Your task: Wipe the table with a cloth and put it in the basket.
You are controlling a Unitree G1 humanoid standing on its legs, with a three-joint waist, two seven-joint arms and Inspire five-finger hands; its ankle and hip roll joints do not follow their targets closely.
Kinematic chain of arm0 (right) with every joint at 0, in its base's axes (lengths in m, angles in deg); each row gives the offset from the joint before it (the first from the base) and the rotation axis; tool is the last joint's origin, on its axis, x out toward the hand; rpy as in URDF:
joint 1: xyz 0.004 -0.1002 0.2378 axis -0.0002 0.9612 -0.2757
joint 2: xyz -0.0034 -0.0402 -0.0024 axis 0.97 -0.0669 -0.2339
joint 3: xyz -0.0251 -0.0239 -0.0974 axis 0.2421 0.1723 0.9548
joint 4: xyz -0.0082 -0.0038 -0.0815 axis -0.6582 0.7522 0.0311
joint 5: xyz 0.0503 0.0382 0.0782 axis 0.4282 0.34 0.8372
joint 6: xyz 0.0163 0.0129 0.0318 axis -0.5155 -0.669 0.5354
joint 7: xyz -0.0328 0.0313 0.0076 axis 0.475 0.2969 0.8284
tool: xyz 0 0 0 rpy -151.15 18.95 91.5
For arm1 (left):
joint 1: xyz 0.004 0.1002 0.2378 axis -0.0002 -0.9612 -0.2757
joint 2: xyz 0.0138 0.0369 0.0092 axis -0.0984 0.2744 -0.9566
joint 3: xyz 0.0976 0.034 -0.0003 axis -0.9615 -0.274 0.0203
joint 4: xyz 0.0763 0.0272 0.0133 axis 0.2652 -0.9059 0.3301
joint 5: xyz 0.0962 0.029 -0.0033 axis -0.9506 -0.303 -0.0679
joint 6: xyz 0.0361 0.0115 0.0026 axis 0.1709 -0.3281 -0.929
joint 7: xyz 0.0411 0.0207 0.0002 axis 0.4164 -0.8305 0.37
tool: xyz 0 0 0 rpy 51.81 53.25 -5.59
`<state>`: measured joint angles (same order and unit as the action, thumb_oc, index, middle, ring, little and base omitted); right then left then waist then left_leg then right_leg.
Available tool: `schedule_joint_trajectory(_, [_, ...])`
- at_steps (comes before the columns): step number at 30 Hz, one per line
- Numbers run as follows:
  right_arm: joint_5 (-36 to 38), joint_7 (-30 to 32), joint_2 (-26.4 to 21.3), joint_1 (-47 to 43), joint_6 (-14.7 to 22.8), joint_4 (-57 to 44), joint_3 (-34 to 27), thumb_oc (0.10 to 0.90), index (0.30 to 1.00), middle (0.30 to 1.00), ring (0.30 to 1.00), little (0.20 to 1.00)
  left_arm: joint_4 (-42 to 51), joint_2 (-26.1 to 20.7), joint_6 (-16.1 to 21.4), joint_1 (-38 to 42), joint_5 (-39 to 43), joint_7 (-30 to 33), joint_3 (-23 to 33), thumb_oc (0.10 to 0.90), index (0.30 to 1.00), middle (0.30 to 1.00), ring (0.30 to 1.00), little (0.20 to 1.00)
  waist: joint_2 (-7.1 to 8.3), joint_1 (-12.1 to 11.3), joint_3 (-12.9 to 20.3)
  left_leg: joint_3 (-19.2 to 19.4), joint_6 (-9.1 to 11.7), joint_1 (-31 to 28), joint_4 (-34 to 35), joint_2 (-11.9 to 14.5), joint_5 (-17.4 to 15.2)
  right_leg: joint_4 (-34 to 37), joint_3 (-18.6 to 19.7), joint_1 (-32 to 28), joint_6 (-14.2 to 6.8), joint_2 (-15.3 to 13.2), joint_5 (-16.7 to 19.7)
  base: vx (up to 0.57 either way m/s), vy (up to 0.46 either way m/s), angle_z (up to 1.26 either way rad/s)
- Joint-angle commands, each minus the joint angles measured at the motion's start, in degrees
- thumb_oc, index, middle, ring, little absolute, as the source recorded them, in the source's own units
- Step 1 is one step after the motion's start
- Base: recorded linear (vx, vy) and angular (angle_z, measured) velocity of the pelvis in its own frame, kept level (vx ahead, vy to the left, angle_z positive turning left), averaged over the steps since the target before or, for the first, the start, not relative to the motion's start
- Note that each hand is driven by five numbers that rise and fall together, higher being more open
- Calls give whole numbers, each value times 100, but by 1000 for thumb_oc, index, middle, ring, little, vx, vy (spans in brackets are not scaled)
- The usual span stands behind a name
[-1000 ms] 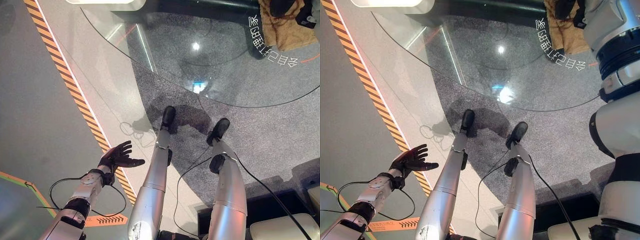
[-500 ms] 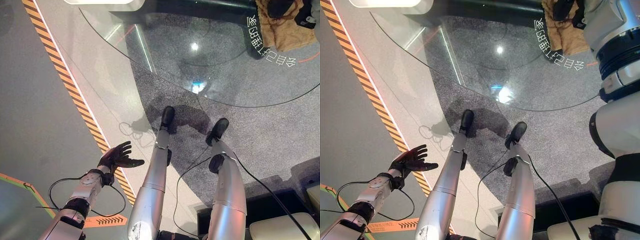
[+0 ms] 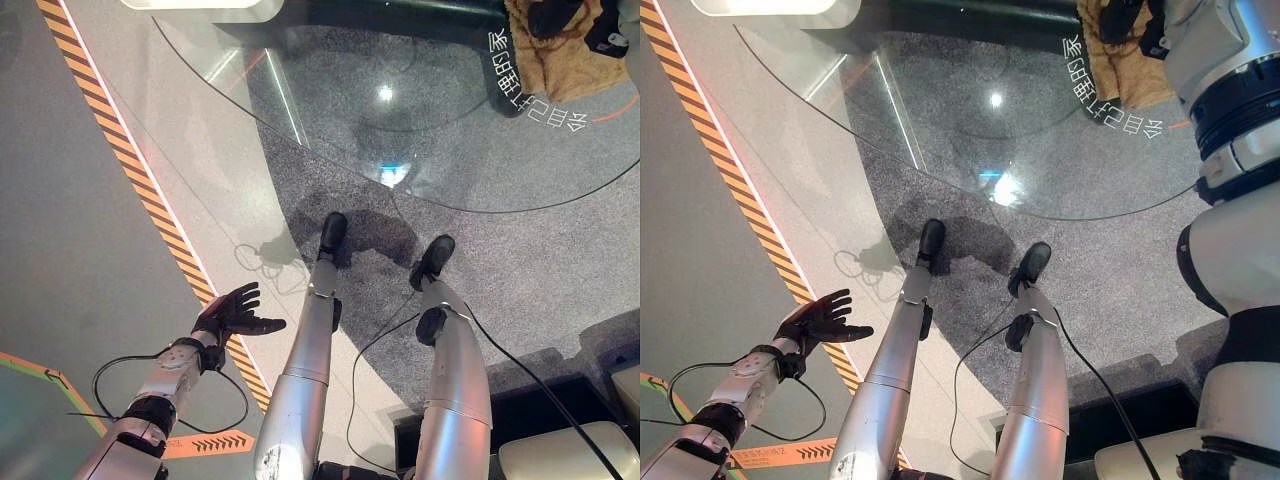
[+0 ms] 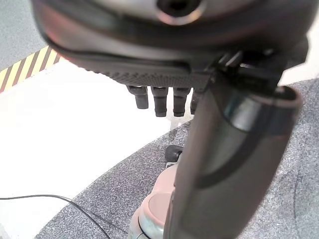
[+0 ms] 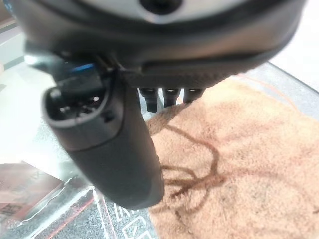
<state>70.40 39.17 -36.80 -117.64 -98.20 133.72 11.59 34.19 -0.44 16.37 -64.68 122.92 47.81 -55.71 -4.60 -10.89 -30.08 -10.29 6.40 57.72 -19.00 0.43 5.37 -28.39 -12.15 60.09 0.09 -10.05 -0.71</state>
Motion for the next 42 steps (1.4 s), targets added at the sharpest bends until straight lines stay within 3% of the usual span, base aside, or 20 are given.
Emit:
schedule_joint_trajectory(1, [122, -400, -222, 173, 75, -33, 464, 100, 300, 300, 300, 200, -4, -323, -1, -779, -57, -31, 207, 800, 900, 900, 900, 900, -38, -98, 28, 426, -456, -14, -213, -97, -200, 273, 144, -323, -128, 101, 14, 0, 0, 0])
schedule_joint_trajectory(42, [-24, -391, -229, 181, 51, -122, 522, 100, 300, 300, 300, 200, 4, -318, -31, -717, -67, -2, 199, 800, 900, 900, 900, 900, -29, -83, 28, 423, -442, 0, -149, -89, -158, 331, 142, -312, -144, 104, 52, 0, 0, 0])
